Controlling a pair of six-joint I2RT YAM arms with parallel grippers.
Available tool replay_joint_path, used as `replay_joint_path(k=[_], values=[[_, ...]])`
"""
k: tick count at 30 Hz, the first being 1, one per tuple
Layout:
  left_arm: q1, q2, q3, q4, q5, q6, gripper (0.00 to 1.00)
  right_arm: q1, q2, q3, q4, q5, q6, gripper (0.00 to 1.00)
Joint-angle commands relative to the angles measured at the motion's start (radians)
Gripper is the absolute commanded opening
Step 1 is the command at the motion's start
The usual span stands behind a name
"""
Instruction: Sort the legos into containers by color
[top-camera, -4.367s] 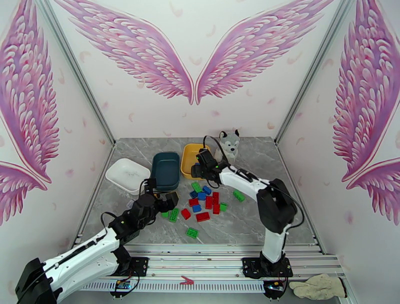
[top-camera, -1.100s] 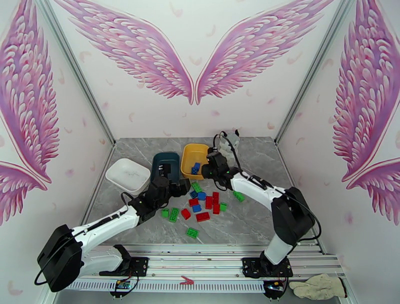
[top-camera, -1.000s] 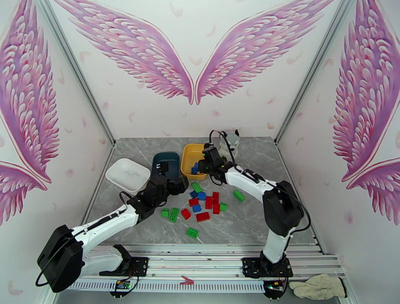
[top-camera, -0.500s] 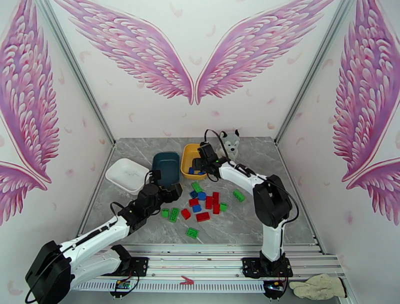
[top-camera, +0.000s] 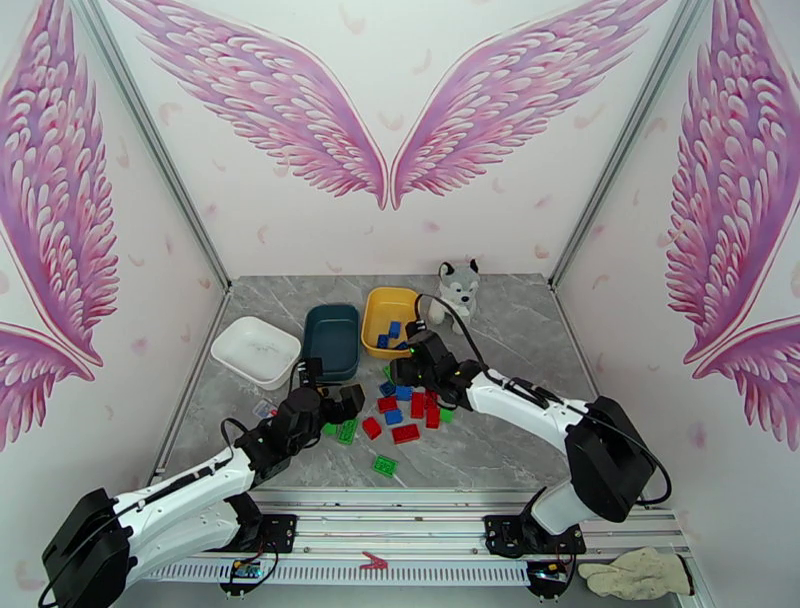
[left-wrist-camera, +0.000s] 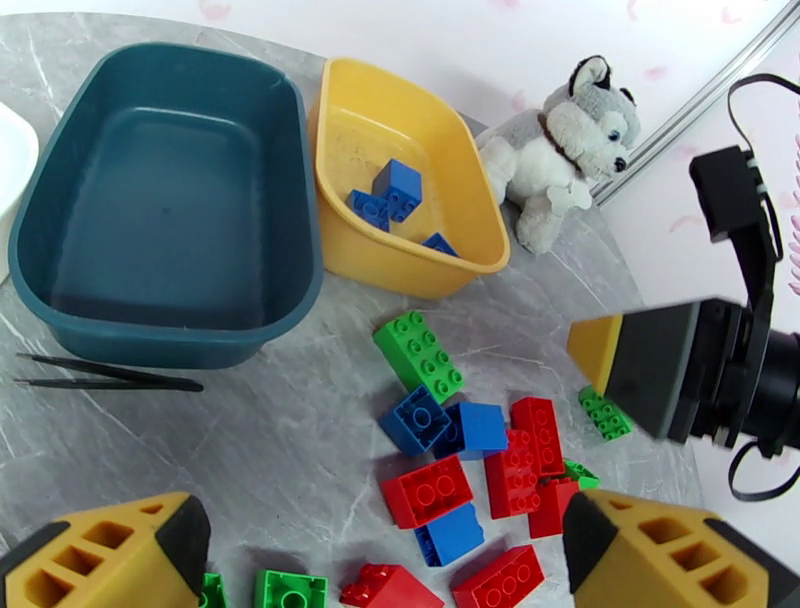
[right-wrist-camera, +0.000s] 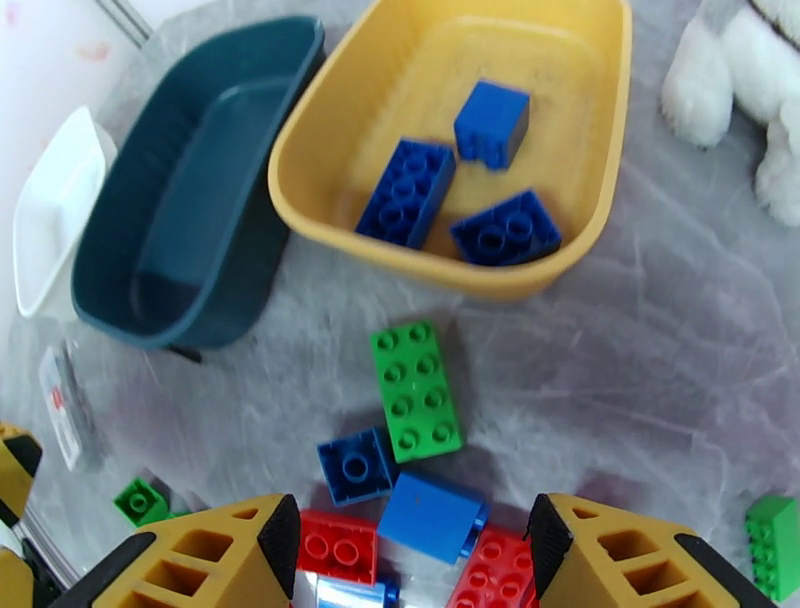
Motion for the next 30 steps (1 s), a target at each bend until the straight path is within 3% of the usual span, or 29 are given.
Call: replay_joint_path(k=[1,12,30], values=[[-0.006,0.026,-0.018,0.045,-0.013,-0.01,0.99,0.028,0.042,-0.022,0.051,0.035,0.039,0.66],[-0.006,0.07,-0.028,0.099,-0.019,-0.01,0.99,0.042,0.165,-0.008,0.062,0.112,0.102,0.62],[-0.006,0.168,-0.005,0.167,0.013,-0.017,0.99,0.049,0.264,0.007,0.097,0.095,0.126,0.58]])
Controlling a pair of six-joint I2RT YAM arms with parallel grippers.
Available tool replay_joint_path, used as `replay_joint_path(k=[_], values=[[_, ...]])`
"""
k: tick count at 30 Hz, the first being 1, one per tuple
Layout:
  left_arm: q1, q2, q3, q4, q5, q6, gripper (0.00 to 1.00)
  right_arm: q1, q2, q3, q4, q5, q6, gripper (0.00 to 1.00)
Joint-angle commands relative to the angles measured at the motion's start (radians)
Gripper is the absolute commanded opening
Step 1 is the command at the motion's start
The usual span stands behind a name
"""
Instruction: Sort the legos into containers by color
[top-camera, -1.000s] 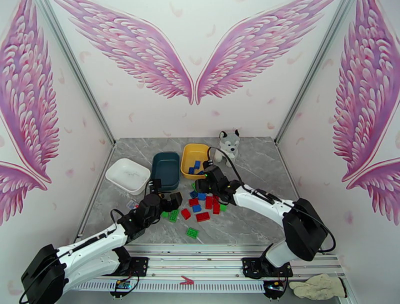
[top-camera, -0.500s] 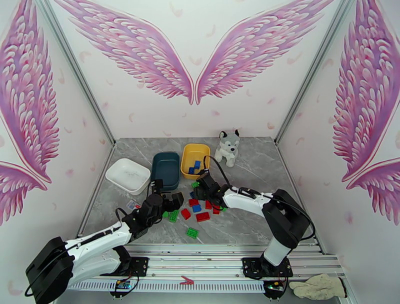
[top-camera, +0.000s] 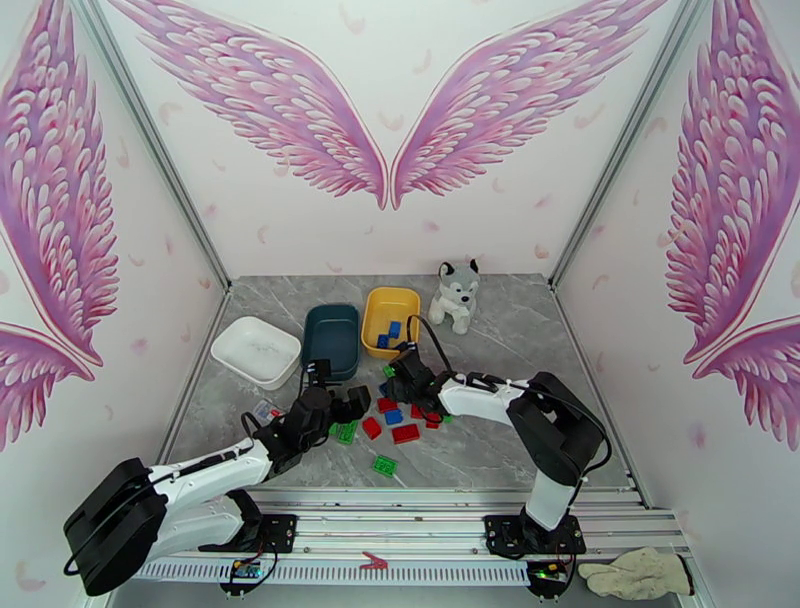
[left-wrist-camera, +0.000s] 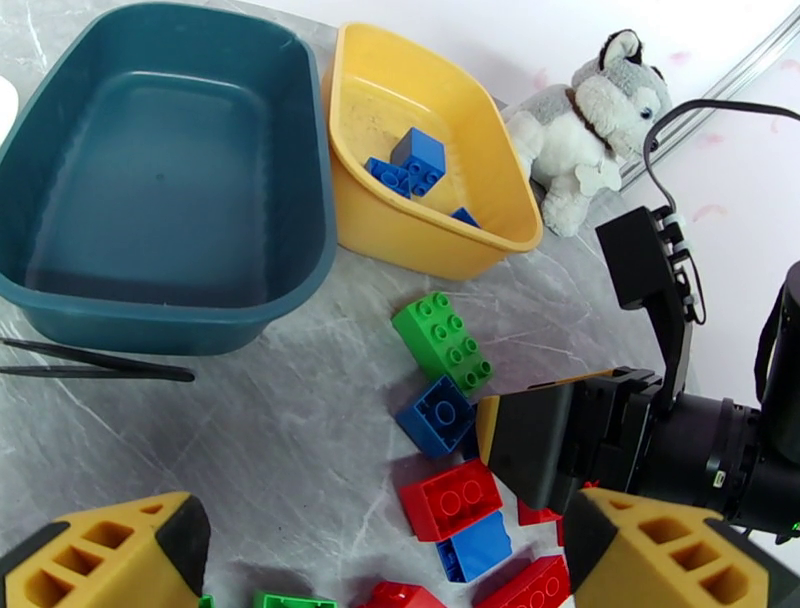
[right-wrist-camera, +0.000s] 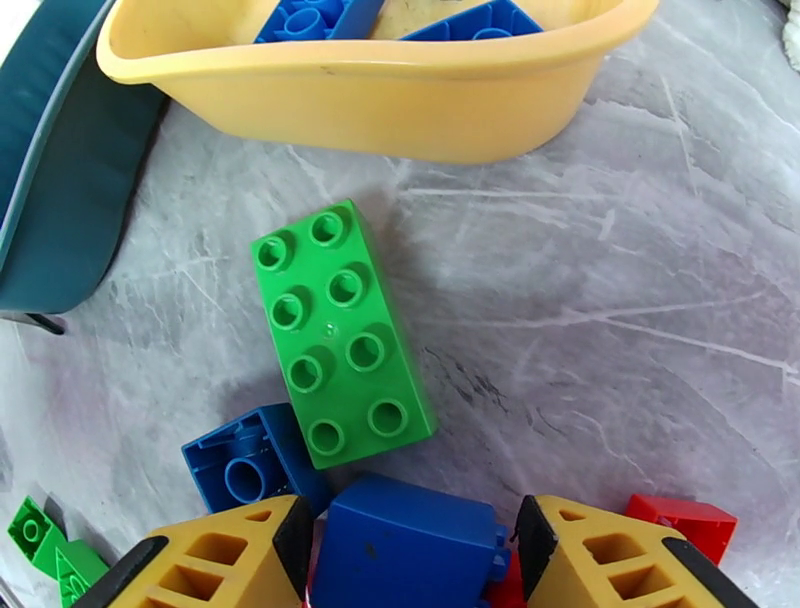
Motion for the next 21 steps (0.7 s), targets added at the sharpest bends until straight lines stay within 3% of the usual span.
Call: replay_joint_path(k=[1,10,21], values=[[-0.006,0.009,0.006,0.031,0.012,-0.006,0.99,0.013,0.026,0.011,0.008,0.015,0.016,0.57],[-0.006,0.026,0.011,0.039,0.018,-0.01,0.99,0.018,-0.035,-0.037,0.015,0.032,0.016,0.44],[-0.002,0.048,0.062,0.023,0.025,0.007,0.99,0.02,-0.191,-0.086,-0.015,0.043,0.004,0.41]])
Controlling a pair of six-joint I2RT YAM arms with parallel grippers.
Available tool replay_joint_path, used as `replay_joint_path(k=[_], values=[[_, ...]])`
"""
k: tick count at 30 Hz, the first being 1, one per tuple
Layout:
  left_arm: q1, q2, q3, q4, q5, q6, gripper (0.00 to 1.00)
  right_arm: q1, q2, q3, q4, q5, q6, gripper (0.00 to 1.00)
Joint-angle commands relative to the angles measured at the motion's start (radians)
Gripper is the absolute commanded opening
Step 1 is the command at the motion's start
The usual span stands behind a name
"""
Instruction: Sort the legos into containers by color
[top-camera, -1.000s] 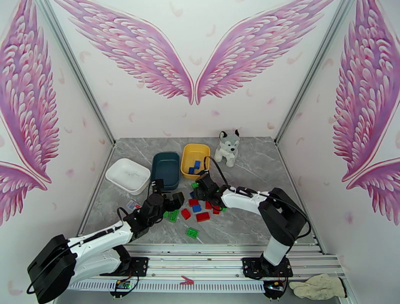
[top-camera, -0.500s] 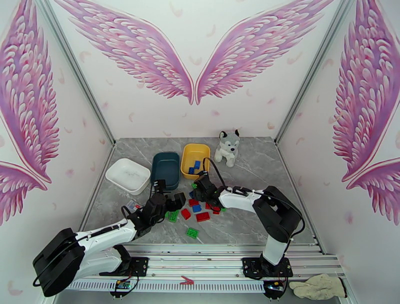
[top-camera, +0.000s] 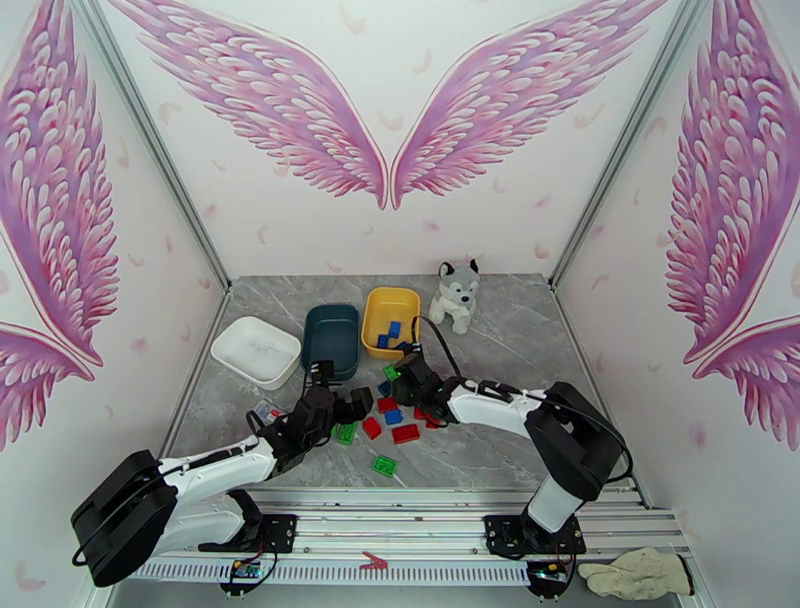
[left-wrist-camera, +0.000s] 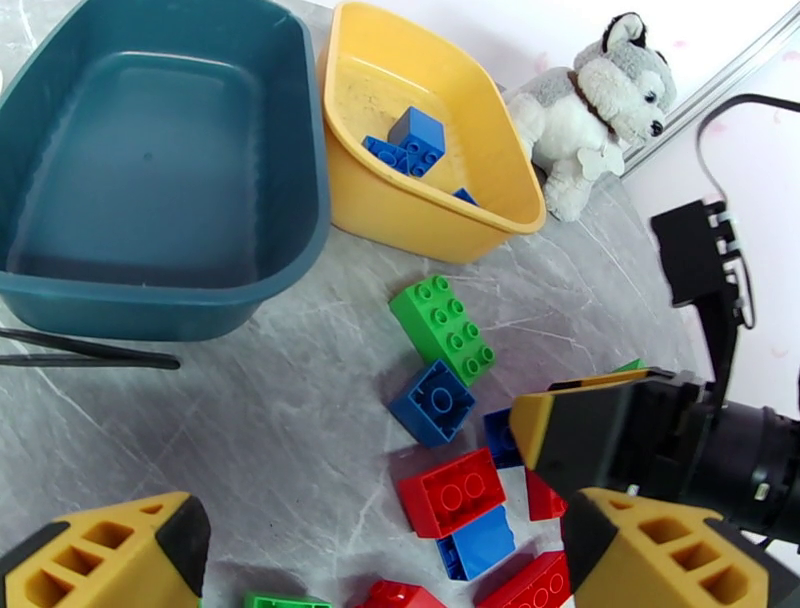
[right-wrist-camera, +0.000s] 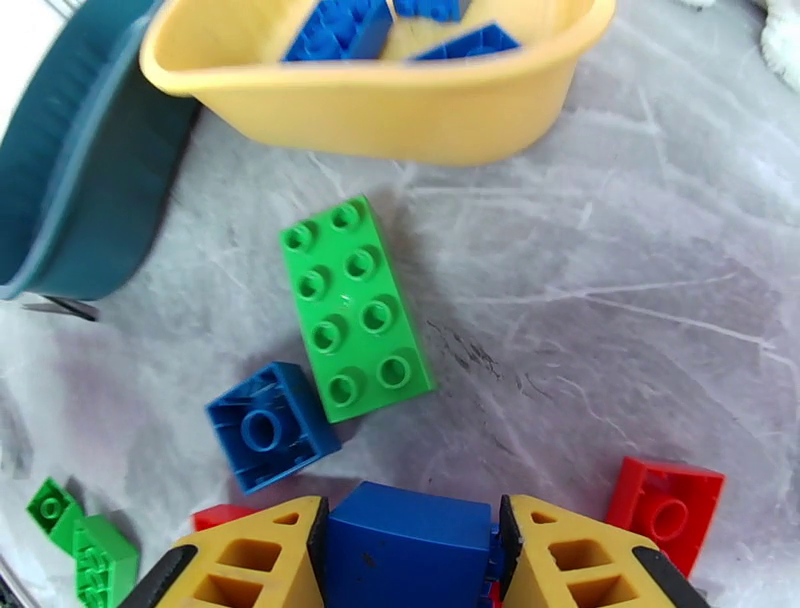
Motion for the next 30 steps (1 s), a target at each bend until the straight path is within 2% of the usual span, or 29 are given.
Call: replay_joint_path(k=[1,8,19,23,25,26,30], values=[[0.003,0.006,0.067,-0.004,0.006,0.018,0.99,0.008,-0.068,-0.008,-0.031,0.038,-0.009,0.41],[0.088,0.006,0.181,-0.065,0.092,0.066,0.99,-0.005,-0.072,0.127,-0.121,0.109,-0.076,0.4],[0.282,0.025,0.338,-0.187,0.217,0.126,0.99,-0.111,0.228,0.625,-0.307,0.093,-0.163,0.39],[0.295,0.042,0.352,-0.208,0.228,0.138,0.98,-0.143,0.339,0.774,-0.355,0.052,-0.168,0.47],[0.293,0.039,0.341,-0.205,0.237,0.14,0.98,-0.154,0.388,0.846,-0.392,0.02,-0.18,0.57],[0.29,0.035,0.333,-0.202,0.241,0.14,0.98,-0.154,0.401,0.871,-0.411,0.015,-0.185,0.59],[0.253,-0.003,0.293,-0.207,0.213,0.146,0.97,-0.154,0.369,0.845,-0.409,-0.004,-0.19,0.65]])
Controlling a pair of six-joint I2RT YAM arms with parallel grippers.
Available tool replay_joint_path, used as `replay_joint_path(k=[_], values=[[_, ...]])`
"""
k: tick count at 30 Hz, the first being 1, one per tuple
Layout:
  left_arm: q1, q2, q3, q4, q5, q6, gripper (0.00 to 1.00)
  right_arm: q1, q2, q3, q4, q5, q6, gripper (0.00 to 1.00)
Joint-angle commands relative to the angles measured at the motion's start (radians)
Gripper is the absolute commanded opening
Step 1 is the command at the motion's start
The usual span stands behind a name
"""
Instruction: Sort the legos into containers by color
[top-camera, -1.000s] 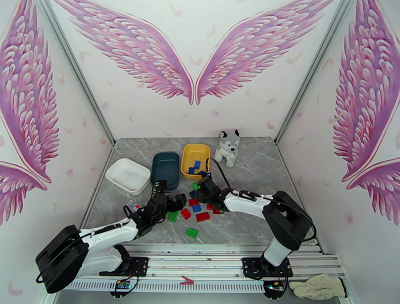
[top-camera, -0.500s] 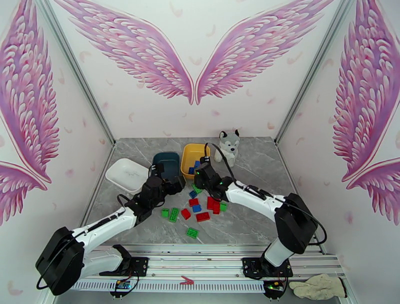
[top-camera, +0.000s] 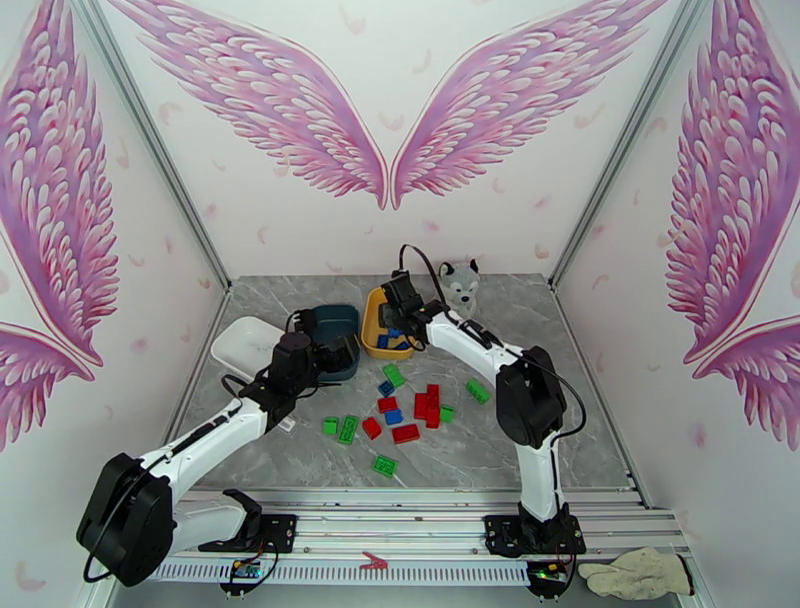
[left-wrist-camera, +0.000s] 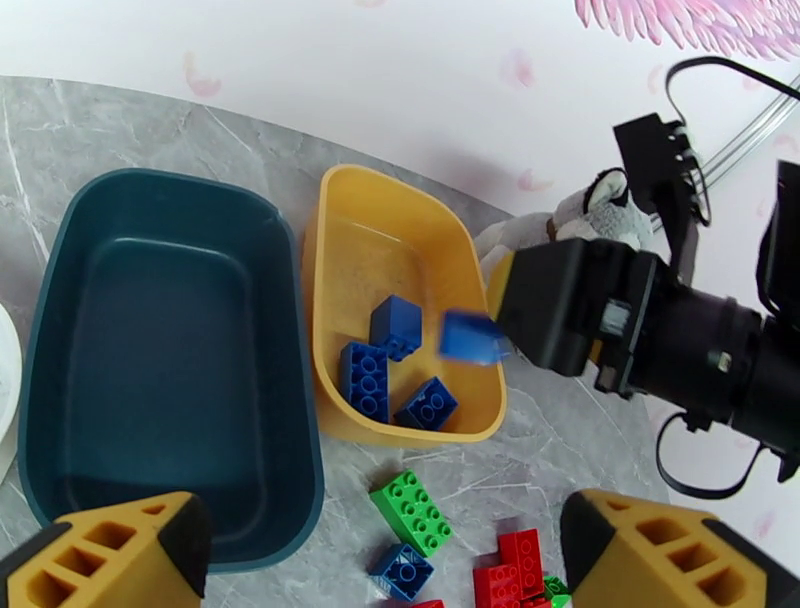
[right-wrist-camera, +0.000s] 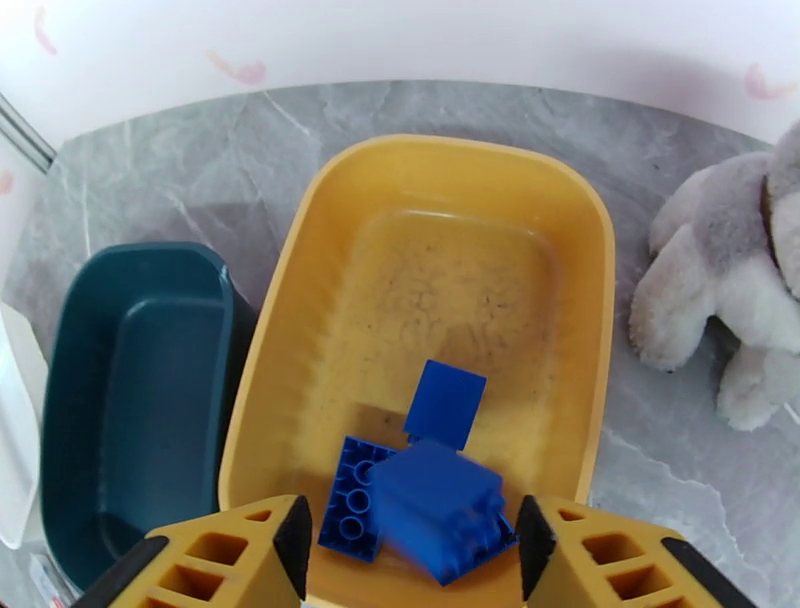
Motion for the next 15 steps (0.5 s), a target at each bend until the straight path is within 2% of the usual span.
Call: replay_joint_path(k=[1,7,15], values=[[-0.034,-0.047,-0.036,-0.025,-0.014,0.019,0.97,0.006,-0.054,-0.029,-0.024,-0.039,-0.013,0.66],[-0.101,-0.1,-0.108,-0.028,-0.091,0.012,0.96,0.028,-0.242,-0.274,0.067,-0.056,0.001,0.65],[-0.132,-0.16,-0.232,-0.004,-0.143,-0.029,0.95,0.075,-0.491,-0.64,0.171,-0.101,0.042,0.65]])
